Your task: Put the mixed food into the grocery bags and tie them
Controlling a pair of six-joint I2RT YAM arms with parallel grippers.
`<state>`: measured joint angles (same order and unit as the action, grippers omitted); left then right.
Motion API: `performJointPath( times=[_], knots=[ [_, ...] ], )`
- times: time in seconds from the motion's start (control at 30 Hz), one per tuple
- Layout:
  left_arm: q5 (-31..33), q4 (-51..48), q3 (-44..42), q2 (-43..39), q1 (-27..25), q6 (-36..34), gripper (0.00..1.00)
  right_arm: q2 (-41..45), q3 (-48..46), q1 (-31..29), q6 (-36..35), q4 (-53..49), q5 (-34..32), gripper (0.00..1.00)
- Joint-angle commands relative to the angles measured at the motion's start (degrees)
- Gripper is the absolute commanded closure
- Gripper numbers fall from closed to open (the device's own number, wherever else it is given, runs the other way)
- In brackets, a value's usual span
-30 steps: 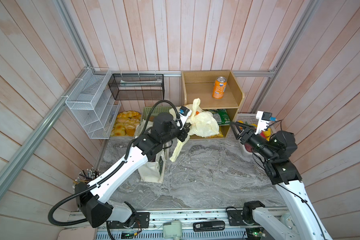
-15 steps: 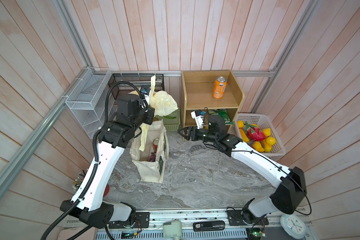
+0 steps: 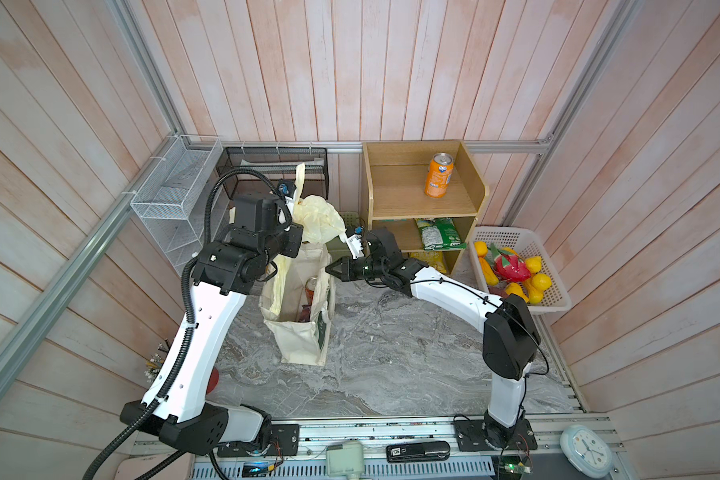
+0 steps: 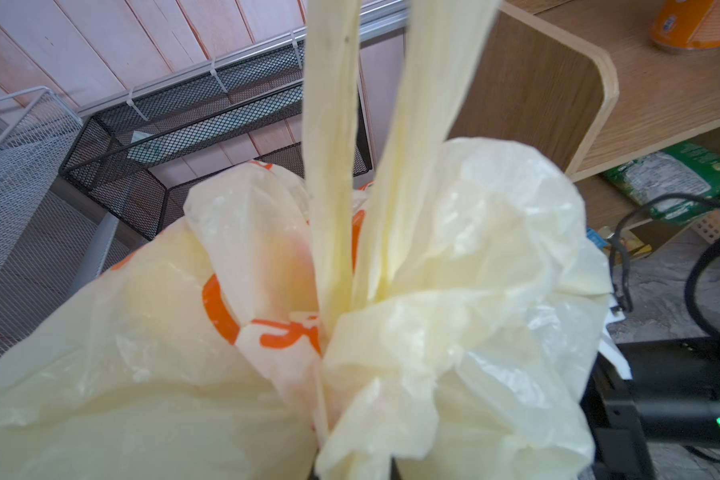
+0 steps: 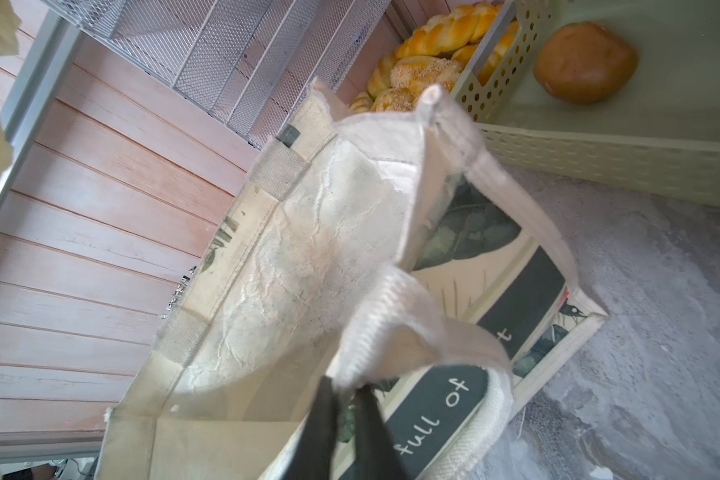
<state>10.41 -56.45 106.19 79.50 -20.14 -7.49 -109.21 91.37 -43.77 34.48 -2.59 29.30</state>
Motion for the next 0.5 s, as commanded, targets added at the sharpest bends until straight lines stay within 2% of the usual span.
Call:
performJointPath(
  times=[0.0,0.23,0.47],
  knots=[
    [-2.3,-3.5,-0.8,0.6,0.0,0.7,1.00,5.2,-2.3,0.8,-1.2,1.1,0.2,1.00],
    [-4.9,-6.3,-1.2,2.5,-3.2,0.5,1.00,12.5,-6.3,1.0,-2.5,0.7,-1.7,1.00],
    [0.4,-12.9,1.0,8.4,-9.9,-0.4,1.00,15.9,-9.6,2.0,-4.4,-0.6,-2.8,1.00]
  ],
)
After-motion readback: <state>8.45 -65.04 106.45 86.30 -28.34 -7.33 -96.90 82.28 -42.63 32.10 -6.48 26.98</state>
